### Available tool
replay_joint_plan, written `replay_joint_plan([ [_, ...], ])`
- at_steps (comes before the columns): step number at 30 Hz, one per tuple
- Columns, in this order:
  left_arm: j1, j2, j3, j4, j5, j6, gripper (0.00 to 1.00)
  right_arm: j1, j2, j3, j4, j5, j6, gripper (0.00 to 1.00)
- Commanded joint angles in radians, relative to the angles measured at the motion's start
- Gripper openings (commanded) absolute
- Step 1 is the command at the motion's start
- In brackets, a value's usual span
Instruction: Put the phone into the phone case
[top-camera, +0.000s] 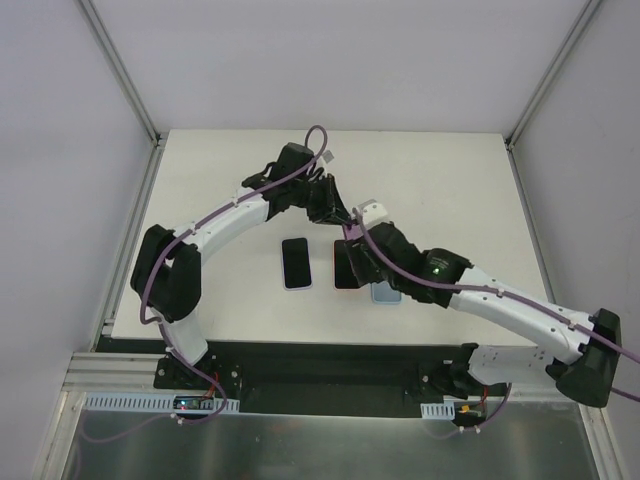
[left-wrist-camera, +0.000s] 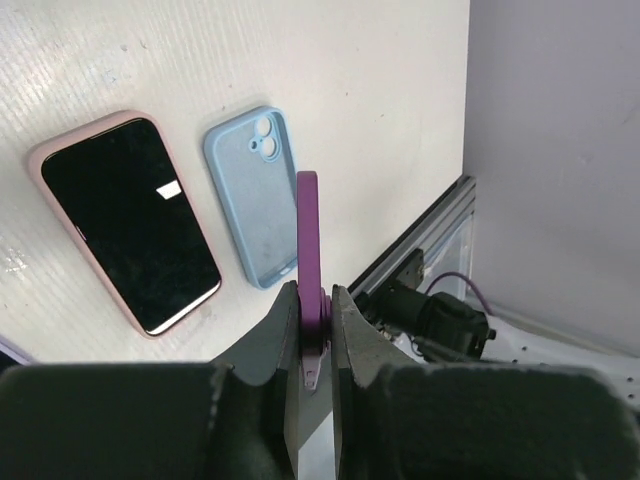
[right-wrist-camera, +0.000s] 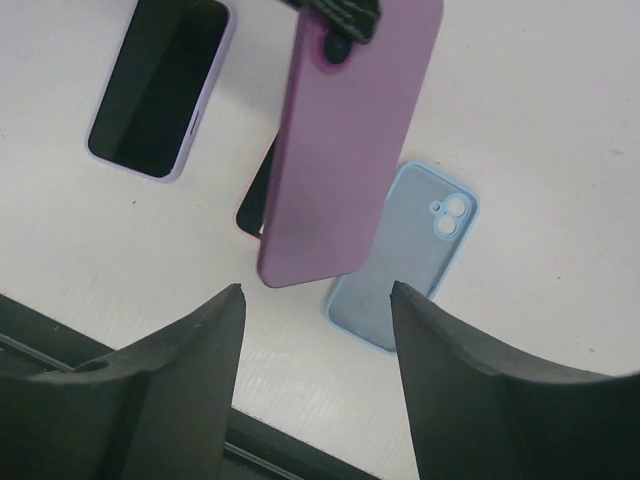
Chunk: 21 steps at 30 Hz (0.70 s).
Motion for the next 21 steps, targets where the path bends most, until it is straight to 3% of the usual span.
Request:
replay_joint_plan([
  [1,0.014,-0.094,0.007,0.02,-0.03,-0.122,0.0,0.14,0.088,0.108,-0.041,0.333,-0.065,0.61],
  [9,0.018,-0.118,-0.011,0.018,-0.036,-0.2,0.0,0.251,0.358,0.273,-0.096,0.539,-0.105,0.58],
  [14,0.026,-0.149,-0.04,0.018,-0.048,-0.214,0.0,0.259,0.491,0.343,-0.233,0.715,-0.044,0.45],
  [21,0.033,-0.175,-0.066,0.02,-0.05,-0.228,0.0,0.262,0.565,0.383,-0.33,0.784,0.019,0.36],
])
